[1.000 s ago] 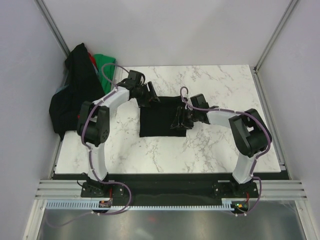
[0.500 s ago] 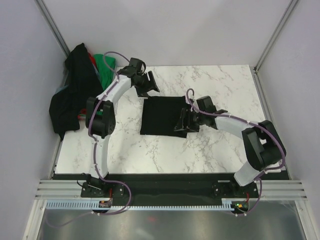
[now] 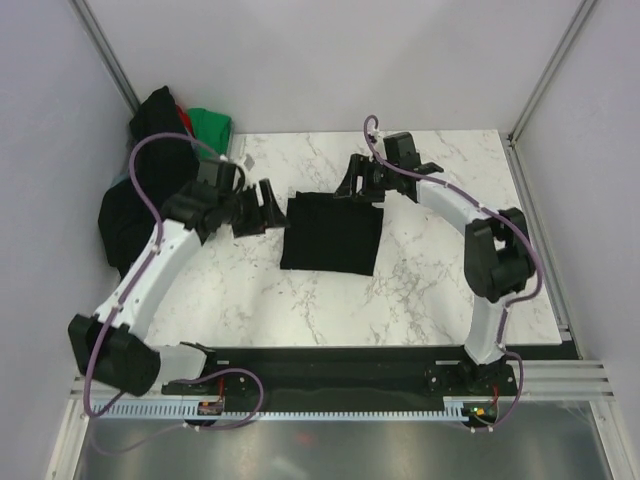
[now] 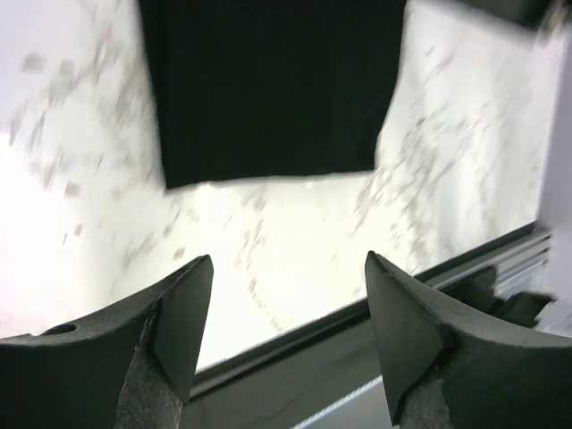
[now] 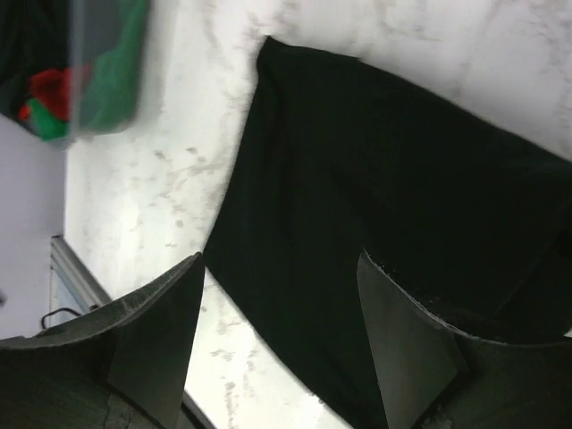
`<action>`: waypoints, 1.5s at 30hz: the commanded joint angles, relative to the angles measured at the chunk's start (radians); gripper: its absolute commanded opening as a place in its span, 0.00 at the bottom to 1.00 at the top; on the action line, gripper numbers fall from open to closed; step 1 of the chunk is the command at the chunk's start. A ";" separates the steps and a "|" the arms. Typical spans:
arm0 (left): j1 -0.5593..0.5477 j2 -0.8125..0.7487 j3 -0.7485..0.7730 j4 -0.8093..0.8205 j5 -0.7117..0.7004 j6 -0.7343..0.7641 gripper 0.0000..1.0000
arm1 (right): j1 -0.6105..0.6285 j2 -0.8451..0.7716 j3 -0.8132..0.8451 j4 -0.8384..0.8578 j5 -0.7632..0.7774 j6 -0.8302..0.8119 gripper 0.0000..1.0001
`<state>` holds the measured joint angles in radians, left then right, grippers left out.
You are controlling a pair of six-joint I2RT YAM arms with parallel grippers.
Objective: Fold and stack the t-shirts
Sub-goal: Fold the tshirt, then neatly place the folded tshirt to the corner
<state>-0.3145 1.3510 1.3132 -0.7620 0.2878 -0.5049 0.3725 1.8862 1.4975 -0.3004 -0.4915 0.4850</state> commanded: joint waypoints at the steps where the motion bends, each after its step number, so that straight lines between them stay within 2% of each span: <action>1: 0.002 -0.166 -0.188 -0.048 -0.044 0.077 0.76 | -0.088 0.152 0.059 -0.049 -0.015 -0.051 0.77; 5: 0.003 -0.354 -0.354 -0.056 -0.107 0.115 0.77 | -0.167 0.327 0.109 -0.016 -0.102 -0.052 0.77; 8: 0.002 -0.441 -0.388 -0.046 -0.130 0.115 0.77 | -0.175 0.392 0.142 -0.028 -0.139 -0.062 0.76; 12: 0.003 -0.496 -0.402 -0.027 -0.138 0.111 0.78 | -0.170 0.346 0.151 -0.057 -0.150 -0.075 0.78; 18: 0.003 -0.518 -0.430 0.004 -0.140 0.101 0.78 | -0.170 0.142 0.225 -0.169 -0.092 -0.100 0.91; 23: 0.003 -0.532 -0.431 0.004 -0.164 0.095 0.78 | -0.172 -0.039 0.106 -0.210 0.066 -0.100 0.91; 29: 0.002 -0.569 -0.434 0.004 -0.194 0.086 0.77 | -0.169 -0.130 -0.091 -0.276 0.215 -0.123 0.87; 35: 0.003 -0.570 -0.436 0.003 -0.196 0.086 0.77 | -0.138 -0.130 -0.174 -0.281 0.283 -0.141 0.85; 45: 0.002 -0.584 -0.436 0.004 -0.197 0.086 0.77 | -0.073 0.040 -0.082 -0.263 0.310 -0.138 0.84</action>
<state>-0.3145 0.7803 0.8810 -0.7902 0.1055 -0.4404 0.2890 1.8835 1.3640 -0.5838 -0.2089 0.3611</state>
